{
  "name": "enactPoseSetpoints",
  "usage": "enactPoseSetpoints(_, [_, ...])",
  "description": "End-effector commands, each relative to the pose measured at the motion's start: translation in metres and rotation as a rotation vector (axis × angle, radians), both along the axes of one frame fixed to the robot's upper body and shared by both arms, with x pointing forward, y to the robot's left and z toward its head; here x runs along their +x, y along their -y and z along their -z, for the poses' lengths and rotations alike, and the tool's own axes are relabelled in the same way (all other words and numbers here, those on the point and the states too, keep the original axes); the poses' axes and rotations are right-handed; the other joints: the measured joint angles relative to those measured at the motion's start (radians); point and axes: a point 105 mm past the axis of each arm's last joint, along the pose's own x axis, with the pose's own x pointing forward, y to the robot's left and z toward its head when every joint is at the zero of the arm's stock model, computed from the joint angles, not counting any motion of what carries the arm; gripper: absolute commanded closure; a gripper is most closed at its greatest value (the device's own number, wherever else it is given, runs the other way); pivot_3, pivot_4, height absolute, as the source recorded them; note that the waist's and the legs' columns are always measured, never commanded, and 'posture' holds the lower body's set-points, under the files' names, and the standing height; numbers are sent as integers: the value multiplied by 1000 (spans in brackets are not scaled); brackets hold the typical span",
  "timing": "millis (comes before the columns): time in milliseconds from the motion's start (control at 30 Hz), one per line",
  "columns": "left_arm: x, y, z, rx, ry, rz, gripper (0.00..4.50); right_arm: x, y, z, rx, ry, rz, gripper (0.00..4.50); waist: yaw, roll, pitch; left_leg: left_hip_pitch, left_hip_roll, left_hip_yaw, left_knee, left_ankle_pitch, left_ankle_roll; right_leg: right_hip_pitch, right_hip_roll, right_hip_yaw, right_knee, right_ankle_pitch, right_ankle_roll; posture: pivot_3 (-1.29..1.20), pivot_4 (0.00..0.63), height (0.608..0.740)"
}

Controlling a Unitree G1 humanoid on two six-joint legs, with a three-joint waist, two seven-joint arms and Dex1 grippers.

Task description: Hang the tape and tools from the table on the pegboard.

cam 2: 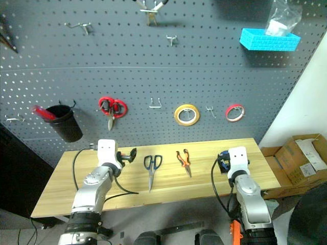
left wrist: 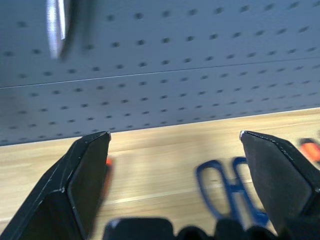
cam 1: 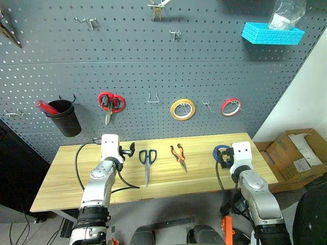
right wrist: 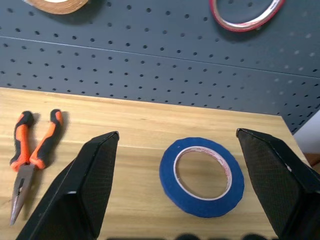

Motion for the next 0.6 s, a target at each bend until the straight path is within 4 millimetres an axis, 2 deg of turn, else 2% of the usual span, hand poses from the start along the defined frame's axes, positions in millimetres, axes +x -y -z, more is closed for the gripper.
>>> enactPoseSetpoints(33, [5, 43, -30, -129, 73, 191, 41, 3, -7, -17, 26, 35, -71, 439, 0, 0, 0, 0, 0, 0, 0, 0, 0, 0, 0, 0, 0, 0, 0, 77, 0, 740])
enactPoseSetpoints(167, [-4, 112, -51, -354, 18, 500, 41, 11, -17, -13, -4, -49, -224, 439, -2, 0, 1, 0, 0, 0, 1, 0, 0, 0, 0, 0, 0, 0, 0, 66, 17, 740])
enactPoseSetpoints(267, [-17, 155, -50, -421, -80, 691, 41, 20, -18, -7, -64, -113, -332, 439, -3, 1, 5, 0, -1, 0, 3, 0, 0, 1, 0, 0, 0, 0, 0, 59, 59, 740])
enactPoseSetpoints(433, [-33, 189, -39, -468, -192, 845, 41, 32, -8, 7, -162, -190, -431, 439, -9, 5, 30, 2, -1, -2, 2, 0, 1, 2, 1, 1, -1, 0, 0, 41, 143, 740])
enactPoseSetpoints(600, [-36, 206, -25, -457, -251, 858, 41, 43, 3, 18, -176, -251, -458, 439, -12, 10, 82, -1, 0, -2, 2, -2, 5, -1, 4, 4, 1, 0, 0, 30, 201, 740])
